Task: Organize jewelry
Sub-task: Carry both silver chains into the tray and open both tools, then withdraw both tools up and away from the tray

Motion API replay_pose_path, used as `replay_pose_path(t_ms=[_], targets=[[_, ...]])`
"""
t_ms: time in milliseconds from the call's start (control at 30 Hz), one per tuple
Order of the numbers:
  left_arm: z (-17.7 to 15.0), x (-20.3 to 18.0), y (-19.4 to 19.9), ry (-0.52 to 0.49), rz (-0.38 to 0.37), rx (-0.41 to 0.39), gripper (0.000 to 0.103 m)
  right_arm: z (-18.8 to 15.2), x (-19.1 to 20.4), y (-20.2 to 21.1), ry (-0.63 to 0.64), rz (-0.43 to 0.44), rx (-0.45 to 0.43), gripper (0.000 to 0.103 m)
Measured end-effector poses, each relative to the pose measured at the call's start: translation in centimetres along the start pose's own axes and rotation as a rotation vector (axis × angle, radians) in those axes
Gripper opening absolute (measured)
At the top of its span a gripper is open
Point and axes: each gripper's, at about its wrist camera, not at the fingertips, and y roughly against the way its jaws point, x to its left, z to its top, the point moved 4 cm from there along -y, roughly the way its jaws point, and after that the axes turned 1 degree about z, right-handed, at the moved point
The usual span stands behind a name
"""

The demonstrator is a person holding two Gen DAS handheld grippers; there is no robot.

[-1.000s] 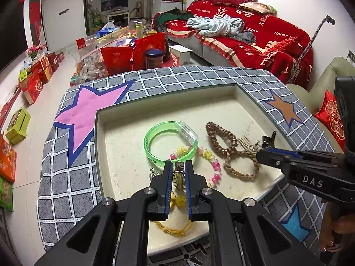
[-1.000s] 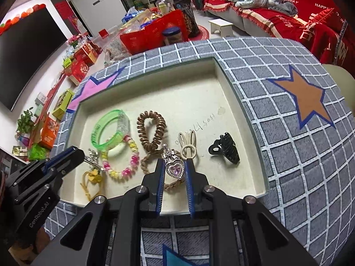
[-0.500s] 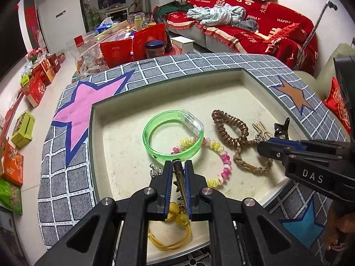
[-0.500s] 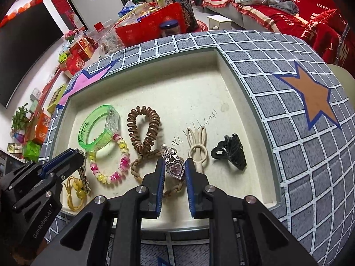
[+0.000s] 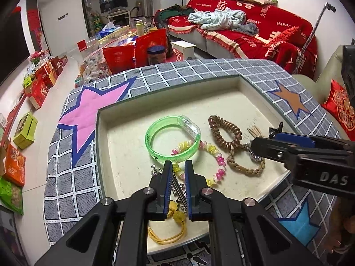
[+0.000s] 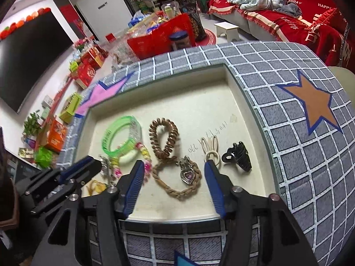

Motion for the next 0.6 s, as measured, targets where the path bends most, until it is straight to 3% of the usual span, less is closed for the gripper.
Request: replay_pose_path(t_ms=[67,367,600], targets=[[0.1,0.1,0.4,0.000,0.002,-0.018,0.028,0.1,-0.1,0.7,0.000,0.001,-0.016,0.072],[0.1,0.4,1.5,0.004,0.015,-0.029,0.028,0.4,-0.8,2.9,-0.025,0.000,-0.058,0.073],[0.3,0.7,2.8,-0.031,0.130,-0.076,0.028,0.2,-1.4,3.8,-0.045,0.006,-0.074,0.074]])
